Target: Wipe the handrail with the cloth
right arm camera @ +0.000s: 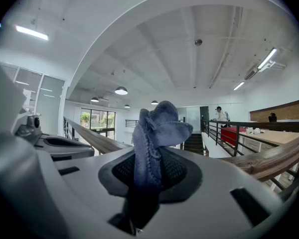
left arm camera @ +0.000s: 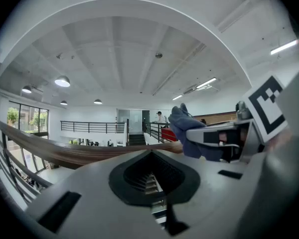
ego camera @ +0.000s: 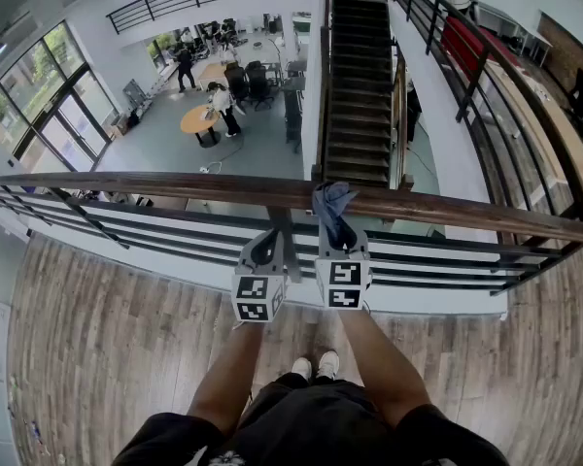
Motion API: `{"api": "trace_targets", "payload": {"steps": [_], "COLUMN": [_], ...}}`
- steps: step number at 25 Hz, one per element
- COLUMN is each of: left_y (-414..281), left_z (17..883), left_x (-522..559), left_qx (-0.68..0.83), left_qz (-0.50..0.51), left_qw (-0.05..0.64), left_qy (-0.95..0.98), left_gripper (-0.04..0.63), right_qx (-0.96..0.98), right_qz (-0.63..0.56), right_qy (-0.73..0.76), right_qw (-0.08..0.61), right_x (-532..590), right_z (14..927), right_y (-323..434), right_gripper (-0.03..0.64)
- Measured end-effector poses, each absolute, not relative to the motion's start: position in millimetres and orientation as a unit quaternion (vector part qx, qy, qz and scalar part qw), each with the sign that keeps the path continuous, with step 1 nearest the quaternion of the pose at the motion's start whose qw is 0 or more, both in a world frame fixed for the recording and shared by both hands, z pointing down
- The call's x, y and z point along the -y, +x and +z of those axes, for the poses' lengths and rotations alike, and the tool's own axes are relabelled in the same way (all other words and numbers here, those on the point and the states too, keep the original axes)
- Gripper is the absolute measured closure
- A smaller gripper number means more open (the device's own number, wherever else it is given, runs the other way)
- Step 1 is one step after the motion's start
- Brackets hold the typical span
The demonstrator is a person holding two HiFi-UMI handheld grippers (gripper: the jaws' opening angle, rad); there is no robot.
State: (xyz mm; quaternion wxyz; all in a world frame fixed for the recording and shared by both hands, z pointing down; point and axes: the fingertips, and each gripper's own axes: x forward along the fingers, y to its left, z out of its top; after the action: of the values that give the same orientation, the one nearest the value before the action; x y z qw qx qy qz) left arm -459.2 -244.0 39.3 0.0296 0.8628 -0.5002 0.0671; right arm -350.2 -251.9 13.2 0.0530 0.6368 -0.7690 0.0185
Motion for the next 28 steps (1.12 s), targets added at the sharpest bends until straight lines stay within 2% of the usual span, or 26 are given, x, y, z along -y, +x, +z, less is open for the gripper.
{"api": "trace_targets", "payload": {"steps": [8, 19, 28], "left_y": [-463.7, -488.1, -451.2], "left_z": [35.4, 42.0, 49.7], "left_x": [275.8, 298.0, 304.4], "left_qx": [0.494, 0.486, 0.469], "left_qz": [0.072, 0.076, 0.087], "left_qw": [0.037, 0.051, 0.059], "left_qy": [0.866, 0.869, 0.877], "left_gripper": [0.595, 0.595, 0.595], "right_qx": [0.769, 0.746, 0.722], "right_qz": [0.055, 0.069, 0.081], "right_qy": [0.629, 0.626, 0.643], "right_qw": [0.097, 0.216, 0.243], "right_x": [312.7, 351.3, 350.4], "right_z": [19.5, 45.0, 49.4], "right_y": [-384.0, -413.5, -350.9], "right_gripper": [0.525, 0.525, 0.526]}}
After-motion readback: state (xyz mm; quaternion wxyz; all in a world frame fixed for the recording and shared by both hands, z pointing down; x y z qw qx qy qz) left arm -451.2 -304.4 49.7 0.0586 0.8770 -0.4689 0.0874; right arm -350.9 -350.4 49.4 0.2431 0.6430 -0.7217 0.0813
